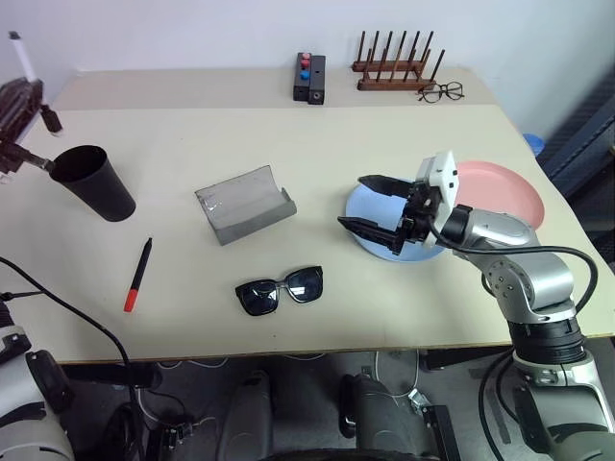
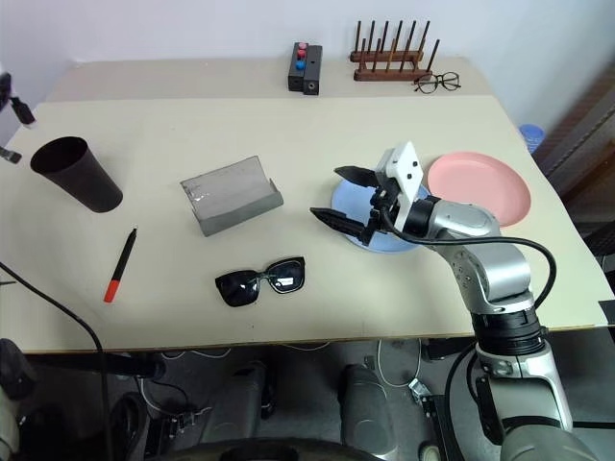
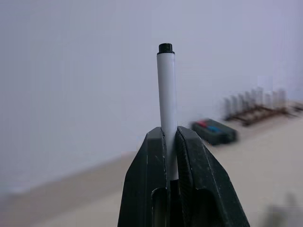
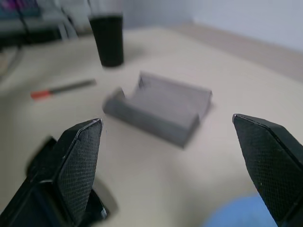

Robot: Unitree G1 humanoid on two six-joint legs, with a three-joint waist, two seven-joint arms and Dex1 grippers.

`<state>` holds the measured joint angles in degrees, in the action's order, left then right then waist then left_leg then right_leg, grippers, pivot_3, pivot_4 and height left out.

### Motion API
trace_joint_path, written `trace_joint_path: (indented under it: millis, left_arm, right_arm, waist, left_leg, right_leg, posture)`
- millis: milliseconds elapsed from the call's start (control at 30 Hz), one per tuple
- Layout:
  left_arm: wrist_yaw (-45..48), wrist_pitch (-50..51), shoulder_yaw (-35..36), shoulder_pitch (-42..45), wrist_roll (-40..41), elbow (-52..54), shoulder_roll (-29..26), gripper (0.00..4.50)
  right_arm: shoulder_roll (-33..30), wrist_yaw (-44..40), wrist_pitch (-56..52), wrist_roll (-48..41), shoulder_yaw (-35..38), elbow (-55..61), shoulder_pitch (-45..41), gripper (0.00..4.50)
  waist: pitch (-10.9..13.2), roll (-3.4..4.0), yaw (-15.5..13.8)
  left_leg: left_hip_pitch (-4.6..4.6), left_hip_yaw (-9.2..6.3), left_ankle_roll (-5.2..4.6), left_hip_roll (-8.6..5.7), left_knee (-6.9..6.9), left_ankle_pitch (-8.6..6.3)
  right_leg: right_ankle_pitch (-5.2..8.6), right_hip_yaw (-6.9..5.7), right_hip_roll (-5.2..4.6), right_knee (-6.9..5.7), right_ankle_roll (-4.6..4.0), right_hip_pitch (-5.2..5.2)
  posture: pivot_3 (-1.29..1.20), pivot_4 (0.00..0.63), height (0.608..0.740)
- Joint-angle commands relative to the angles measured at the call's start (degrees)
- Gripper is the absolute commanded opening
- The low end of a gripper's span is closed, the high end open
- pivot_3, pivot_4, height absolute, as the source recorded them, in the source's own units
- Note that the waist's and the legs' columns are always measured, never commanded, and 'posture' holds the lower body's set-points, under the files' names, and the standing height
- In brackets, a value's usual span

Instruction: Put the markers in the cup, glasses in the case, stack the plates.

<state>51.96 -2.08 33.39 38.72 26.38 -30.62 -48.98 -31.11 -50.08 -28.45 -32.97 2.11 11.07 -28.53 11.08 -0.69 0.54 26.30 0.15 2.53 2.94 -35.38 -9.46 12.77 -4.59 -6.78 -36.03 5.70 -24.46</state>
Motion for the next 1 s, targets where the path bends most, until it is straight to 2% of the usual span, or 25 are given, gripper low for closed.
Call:
trace_joint_path:
  millis: [33,233,400,1000]
  left_arm:
    - [0.19,-7.10,0.04,3.83,-1.05,-7.04,-1.65,0.01]
    - [1.85,-12.67,-0.65,9.10,-0.65,-17.67,-1.25,0.01]
    - [2.13,-15.83,-1.13,12.03,-1.23,-24.00,-1.26,0.01]
    - [0.73,-17.59,0.19,11.53,0.54,-31.28,0.19,0.01]
  right_arm:
    - [1.67,0.52,0.53,-2.66,2.03,2.04,-1.49,4.50]
    - [4.28,2.36,0.39,-3.59,1.88,3.05,-1.59,4.50]
    - [6.85,3.72,-0.15,-7.78,4.33,3.70,-2.30,4.50]
    - [7.30,5.19,1.60,-7.39,4.13,4.81,-2.32,4.50]
  waist:
    - [-0.01,-0.02,0.00]
    - [-0.04,-0.06,-0.07]
    - [-0.04,-0.07,0.08]
    - [-0.04,-0.08,0.05]
  left_leg:
    - [0.00,0.00,0.00,0.00,0.00,0.00]
    - [0.01,-0.01,0.01,0.00,-0.02,0.01]
    - [0.00,-0.01,0.01,0.00,-0.02,0.01]
    - [-0.01,-0.03,0.01,0.00,-0.02,0.01]
  right_leg:
    - [0.00,0.00,0.00,-0.01,0.00,0.00]
    - [0.00,0.00,0.00,-0.05,0.01,0.00]
    - [0.00,0.00,0.00,-0.06,0.01,0.02]
    - [0.00,0.00,0.00,-0.10,0.01,0.02]
  posture:
    - [0.00,0.150,0.740]
    - [0.00,0.150,0.740]
    - [0.00,0.150,0.740]
    - [0.00,0.150,0.740]
